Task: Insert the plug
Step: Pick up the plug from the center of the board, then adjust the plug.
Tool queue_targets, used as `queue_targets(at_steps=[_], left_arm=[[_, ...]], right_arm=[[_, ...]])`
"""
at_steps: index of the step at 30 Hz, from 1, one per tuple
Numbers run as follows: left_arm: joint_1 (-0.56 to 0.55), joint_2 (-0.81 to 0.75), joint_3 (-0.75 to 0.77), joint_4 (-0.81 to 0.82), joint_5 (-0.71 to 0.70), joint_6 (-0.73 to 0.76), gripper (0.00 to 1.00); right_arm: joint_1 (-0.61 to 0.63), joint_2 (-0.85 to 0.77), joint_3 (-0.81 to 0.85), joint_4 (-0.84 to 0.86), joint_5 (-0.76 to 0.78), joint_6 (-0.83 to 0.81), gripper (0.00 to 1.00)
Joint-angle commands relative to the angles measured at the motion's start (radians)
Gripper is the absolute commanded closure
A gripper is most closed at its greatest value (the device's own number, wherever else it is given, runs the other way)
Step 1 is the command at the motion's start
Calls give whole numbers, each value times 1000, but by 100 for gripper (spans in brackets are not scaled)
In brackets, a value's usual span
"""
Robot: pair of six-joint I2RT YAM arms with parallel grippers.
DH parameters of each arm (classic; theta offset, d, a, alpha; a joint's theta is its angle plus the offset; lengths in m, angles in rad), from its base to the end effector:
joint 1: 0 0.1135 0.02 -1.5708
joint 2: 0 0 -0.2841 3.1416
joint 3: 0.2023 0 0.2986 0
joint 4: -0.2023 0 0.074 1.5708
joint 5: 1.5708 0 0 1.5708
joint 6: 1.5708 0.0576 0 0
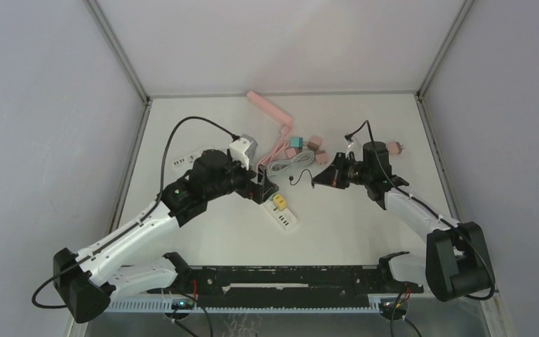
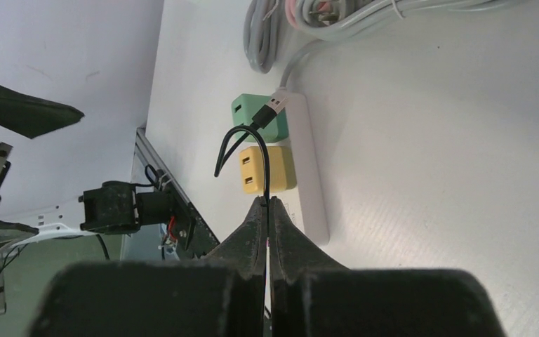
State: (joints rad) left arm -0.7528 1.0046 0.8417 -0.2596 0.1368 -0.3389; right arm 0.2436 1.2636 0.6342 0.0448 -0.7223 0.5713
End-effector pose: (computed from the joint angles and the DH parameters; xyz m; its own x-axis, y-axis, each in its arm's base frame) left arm 0.2030 -0.2009 0.3113 -0.5376 0.0523 -0.8416 0.6249 0.6948 -0.3560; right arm 0.2855 0.1102 0.1959 -0.8377 0.2099 -0.5042 -0.3127 0.5726 0.7578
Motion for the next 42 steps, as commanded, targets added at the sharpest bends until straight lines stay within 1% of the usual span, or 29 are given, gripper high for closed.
queue_targets(at_steps=[1, 3, 6, 12, 15, 22, 29, 31, 33, 37, 42], left_arm=[[-39, 50, 144, -79, 23, 215, 4], [-50, 91, 175, -87, 27, 247, 5], [-54, 174, 228, -96, 42, 244, 6], [-60, 322, 343, -98, 96, 223, 17], [-66, 375, 379, -96, 138, 205, 20], [-71, 454, 398, -58, 204, 157, 28], [-71, 531, 424, -45, 187, 128, 40], [-71, 547, 430, -31, 195, 120, 46], [-71, 567, 439, -23, 203, 114, 54], [-71, 582, 458, -23, 223, 109, 74], [-71, 550, 454, -21, 237, 112, 99]], right_arm=[[-1, -66, 8, -35, -25, -7, 100], [0, -81, 7, -46, -25, -6, 100], [2, -98, 8, -48, -29, 0, 100], [17, -114, 7, -37, -43, 14, 100], [27, -114, 8, -36, -42, 18, 100], [39, -120, 7, -24, -39, 26, 100], [49, -131, 9, -16, -44, 35, 100], [51, -136, 8, -14, -46, 38, 100], [52, -142, 9, -13, -46, 41, 100], [55, -154, 14, -26, -48, 36, 100], [60, -179, 14, -34, -42, 18, 99]])
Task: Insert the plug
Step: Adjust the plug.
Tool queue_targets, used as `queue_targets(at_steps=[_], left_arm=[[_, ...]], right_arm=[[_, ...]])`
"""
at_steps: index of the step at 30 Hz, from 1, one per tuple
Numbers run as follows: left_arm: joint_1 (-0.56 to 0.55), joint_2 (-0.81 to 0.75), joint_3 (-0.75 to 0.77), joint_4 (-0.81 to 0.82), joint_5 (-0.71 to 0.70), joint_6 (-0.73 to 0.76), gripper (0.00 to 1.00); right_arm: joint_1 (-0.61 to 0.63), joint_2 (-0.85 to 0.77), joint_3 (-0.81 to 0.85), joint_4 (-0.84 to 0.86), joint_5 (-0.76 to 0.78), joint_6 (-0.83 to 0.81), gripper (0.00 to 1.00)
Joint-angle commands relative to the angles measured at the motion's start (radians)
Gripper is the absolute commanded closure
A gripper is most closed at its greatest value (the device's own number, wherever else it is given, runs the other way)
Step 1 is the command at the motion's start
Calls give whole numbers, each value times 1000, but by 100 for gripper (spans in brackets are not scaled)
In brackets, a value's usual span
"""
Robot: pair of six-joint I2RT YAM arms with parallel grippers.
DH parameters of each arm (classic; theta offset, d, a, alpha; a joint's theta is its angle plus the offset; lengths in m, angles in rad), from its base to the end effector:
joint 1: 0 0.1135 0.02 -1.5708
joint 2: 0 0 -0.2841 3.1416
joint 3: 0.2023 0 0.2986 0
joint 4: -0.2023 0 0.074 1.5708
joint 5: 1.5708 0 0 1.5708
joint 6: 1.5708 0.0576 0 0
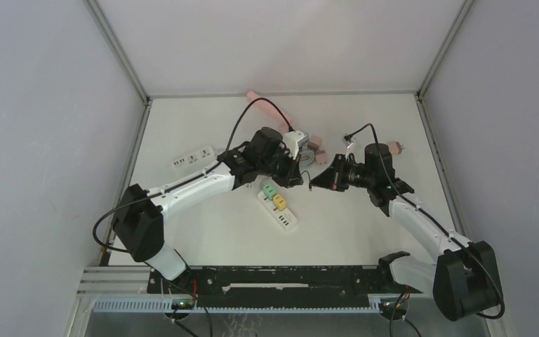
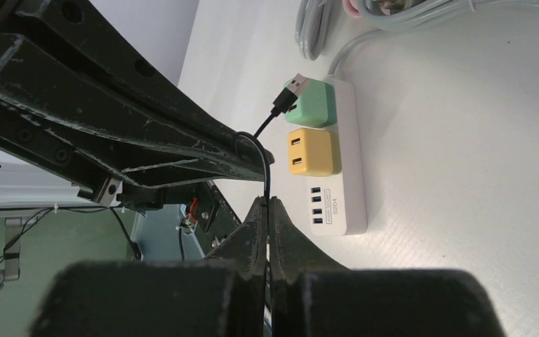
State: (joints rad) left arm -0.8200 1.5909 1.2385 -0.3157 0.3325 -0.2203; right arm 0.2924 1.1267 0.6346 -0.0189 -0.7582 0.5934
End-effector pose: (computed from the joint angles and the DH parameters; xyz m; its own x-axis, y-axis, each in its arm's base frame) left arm 0.2740 -0.3212 0.2733 -0.6016 0.3420 -0.7218 0.7526 0.5454 -0.3689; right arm 0.2616 0.1201 0.2281 -0.8264 0.1752 -0.5351 -0.3878 0.5119 0.7665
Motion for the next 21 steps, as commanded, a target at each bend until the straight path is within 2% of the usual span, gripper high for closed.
queue_targets(at_steps=[1, 7, 10, 15, 21], left_arm=[[-4, -44, 55, 36, 46, -11, 100], [3, -120, -1, 90, 72, -78, 100], [18, -168, -43, 140, 91, -136, 100], [69, -248, -87, 172, 102, -278, 100], [133, -354, -141, 173, 83, -433, 100]], right_arm=[[12, -49, 14, 26, -5, -16, 97], [30, -119, 14, 14, 7, -78, 71], [46, -170, 16, 7, 16, -111, 53], [101, -239, 63, -76, 76, -220, 49], [167, -315, 87, -62, 119, -340, 46]])
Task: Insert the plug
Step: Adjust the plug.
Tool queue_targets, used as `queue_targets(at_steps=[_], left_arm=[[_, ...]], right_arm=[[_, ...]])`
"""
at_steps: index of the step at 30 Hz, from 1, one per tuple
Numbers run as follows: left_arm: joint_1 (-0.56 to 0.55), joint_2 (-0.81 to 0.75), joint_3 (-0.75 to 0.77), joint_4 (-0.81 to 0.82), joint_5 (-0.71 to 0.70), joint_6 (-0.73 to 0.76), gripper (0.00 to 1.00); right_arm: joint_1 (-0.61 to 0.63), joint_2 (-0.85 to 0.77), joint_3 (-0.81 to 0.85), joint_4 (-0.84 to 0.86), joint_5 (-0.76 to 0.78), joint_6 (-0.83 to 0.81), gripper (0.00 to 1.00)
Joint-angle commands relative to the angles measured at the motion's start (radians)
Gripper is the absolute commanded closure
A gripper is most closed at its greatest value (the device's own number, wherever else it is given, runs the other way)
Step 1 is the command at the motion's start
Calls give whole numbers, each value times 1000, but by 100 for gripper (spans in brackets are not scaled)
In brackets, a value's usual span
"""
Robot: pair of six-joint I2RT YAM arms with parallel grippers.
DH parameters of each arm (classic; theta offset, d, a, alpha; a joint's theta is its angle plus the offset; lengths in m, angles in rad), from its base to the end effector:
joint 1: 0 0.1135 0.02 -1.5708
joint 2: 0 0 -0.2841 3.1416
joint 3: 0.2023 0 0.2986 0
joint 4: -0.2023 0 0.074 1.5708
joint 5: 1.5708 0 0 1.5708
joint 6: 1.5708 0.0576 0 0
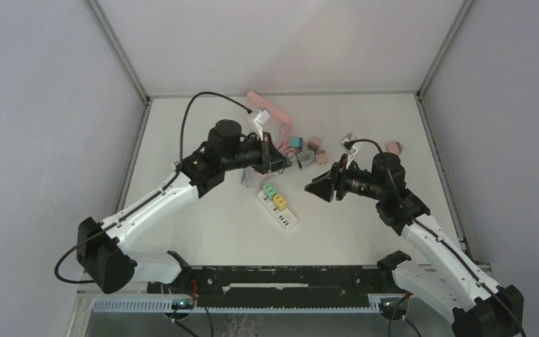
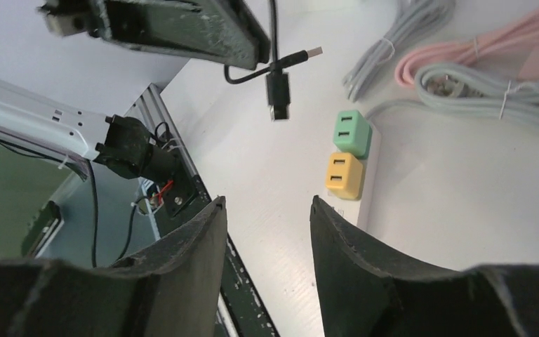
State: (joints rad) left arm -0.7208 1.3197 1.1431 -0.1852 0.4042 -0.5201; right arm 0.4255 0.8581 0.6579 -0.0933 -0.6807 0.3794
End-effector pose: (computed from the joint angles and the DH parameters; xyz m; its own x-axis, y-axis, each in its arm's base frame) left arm 0.2605 -0.2590 0.3514 -0.6696 -0.0199 -0.7424 0.6342 0.5048 -0.5856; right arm 0.2096 0.1348 0.2947 -0.5668 0.0591 -0.8217 -0.7101 0.4707 0.5237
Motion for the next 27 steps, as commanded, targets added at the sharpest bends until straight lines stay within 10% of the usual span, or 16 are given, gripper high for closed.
queue_targets(at_steps=[1, 27], left_arm=[[42, -102, -57, 44, 8, -144, 100], [118, -344, -222, 10, -316, -655, 100]], right_arm=[[45, -51, 69, 13, 45, -140, 46], [318, 197, 88, 461, 135, -501, 40]])
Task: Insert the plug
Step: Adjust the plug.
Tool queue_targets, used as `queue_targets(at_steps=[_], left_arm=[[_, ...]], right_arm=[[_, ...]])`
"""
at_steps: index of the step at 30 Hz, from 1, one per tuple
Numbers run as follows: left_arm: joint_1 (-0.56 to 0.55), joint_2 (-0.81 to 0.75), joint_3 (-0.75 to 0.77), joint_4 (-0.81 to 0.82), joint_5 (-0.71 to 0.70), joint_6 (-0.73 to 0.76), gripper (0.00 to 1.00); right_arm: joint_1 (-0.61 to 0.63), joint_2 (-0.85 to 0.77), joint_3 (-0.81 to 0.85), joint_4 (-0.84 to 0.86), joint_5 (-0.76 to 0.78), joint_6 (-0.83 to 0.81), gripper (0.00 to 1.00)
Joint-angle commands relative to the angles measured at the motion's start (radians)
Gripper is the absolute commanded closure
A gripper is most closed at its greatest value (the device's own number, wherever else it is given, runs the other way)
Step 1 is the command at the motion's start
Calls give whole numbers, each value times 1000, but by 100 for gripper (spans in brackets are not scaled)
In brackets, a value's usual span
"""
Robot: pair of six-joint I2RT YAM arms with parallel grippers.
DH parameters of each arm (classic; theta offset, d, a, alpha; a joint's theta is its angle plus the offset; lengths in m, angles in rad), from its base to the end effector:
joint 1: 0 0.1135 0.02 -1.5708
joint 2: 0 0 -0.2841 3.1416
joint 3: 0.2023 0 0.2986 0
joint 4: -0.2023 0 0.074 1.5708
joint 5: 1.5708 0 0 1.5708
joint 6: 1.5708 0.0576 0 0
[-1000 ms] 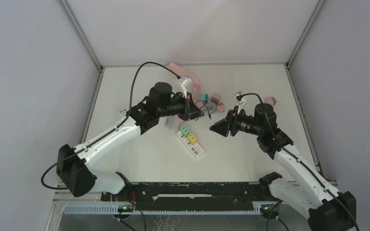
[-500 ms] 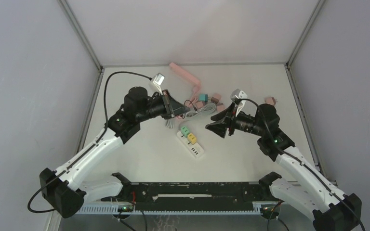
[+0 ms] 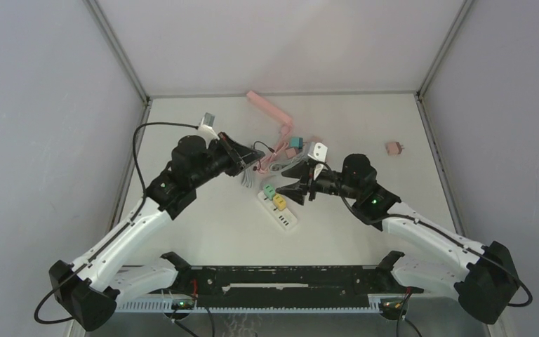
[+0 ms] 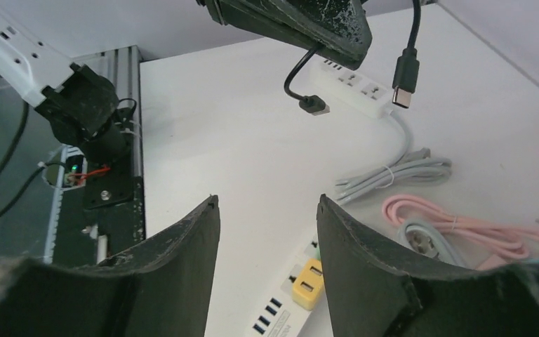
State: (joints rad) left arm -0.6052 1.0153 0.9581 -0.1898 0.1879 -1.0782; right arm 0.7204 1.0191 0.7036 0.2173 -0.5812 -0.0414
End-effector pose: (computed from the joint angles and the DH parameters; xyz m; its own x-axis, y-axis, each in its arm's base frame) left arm 0.2342 -0.1751 0.3661 -0.7188 -0.5553 -0.4183 0.1576 0.4559 -0.8760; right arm 0.1966 0.2146 0.3097 -0.0338 -0.0757 -0.9966 -0.9642 0.2648 0.0126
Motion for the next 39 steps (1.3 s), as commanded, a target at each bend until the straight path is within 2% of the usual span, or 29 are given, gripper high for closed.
queue_targets(at_steps=[1, 9, 29, 35, 39], left_arm=[[1, -46, -46, 23, -111, -112, 100], [-39, -69, -75, 81, -196, -186, 99], [-103, -62, -71, 125, -213, -196, 100], [-108, -48, -71, 131, -207, -193, 100], [-110, -43, -70, 132, -204, -188, 100]], right_arm=[[32, 50, 43, 176, 40, -84, 40], [76, 188, 56, 350, 10, -174, 47], [93, 325, 134, 372, 24, -239, 48], [93, 317, 133, 347, 22, -242, 57], [92, 308, 134, 332, 19, -240, 69]])
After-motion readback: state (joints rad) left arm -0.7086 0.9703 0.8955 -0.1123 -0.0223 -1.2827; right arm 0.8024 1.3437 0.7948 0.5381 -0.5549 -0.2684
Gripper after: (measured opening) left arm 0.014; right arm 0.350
